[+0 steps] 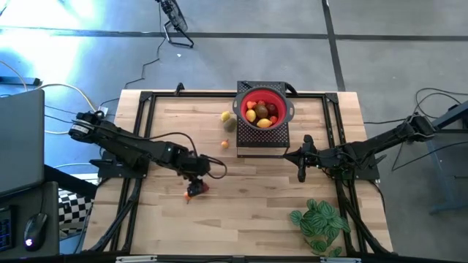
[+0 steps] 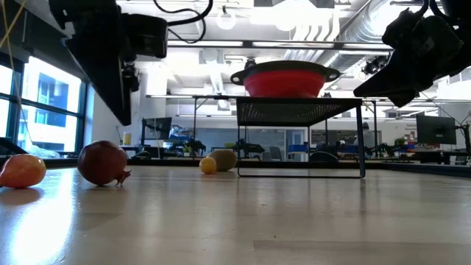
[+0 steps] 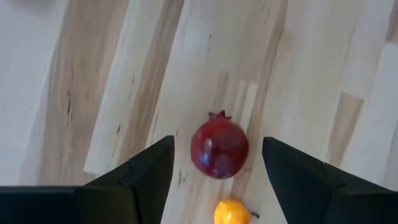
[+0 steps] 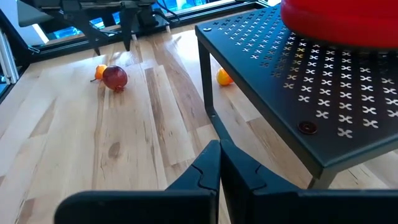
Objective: Pick & Place Fruit
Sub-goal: Put the red pomegranate into the red strainer bowl on the shelf
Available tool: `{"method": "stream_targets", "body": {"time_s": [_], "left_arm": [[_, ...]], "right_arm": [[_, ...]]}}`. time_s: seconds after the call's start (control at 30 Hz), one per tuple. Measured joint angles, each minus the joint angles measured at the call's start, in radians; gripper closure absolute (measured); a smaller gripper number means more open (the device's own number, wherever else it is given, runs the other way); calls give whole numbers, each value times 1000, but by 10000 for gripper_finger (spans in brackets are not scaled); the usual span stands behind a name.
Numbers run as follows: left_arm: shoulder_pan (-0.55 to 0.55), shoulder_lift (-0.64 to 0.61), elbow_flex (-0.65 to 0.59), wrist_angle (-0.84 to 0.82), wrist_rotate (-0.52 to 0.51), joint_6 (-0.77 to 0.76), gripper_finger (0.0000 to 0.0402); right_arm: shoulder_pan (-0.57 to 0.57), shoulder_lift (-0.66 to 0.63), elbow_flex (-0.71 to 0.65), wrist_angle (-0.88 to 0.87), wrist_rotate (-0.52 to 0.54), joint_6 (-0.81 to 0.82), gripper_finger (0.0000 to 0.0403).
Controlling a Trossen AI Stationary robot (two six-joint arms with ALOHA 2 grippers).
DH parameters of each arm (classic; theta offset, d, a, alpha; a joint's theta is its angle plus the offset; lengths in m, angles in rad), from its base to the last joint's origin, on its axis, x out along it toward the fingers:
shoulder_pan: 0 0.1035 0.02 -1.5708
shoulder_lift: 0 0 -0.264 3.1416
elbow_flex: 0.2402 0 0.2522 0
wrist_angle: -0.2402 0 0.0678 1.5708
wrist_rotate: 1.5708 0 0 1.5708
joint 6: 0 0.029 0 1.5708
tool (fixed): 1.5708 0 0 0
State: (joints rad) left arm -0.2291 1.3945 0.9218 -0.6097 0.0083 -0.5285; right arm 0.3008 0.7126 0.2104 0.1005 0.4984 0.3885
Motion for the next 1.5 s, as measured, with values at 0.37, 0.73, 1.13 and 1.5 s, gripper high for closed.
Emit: {"method": "stream_targets", "body": {"time_s": [0.37,0.73,1.13,1.5], "left_arm": [[0,0,0,75,-54,-16,162],[0,137,-2,59,-22,-104,95],[0,164,0,81,56,-96,15],[0,164,0,40,54,-44,15]], "right_arm": [[0,0,0,0,0,0,401],[0,0,1,-5,0,0,401],[0,0,1,-10,0,0,401],[0,0,1,-16,0,0,401]]}}
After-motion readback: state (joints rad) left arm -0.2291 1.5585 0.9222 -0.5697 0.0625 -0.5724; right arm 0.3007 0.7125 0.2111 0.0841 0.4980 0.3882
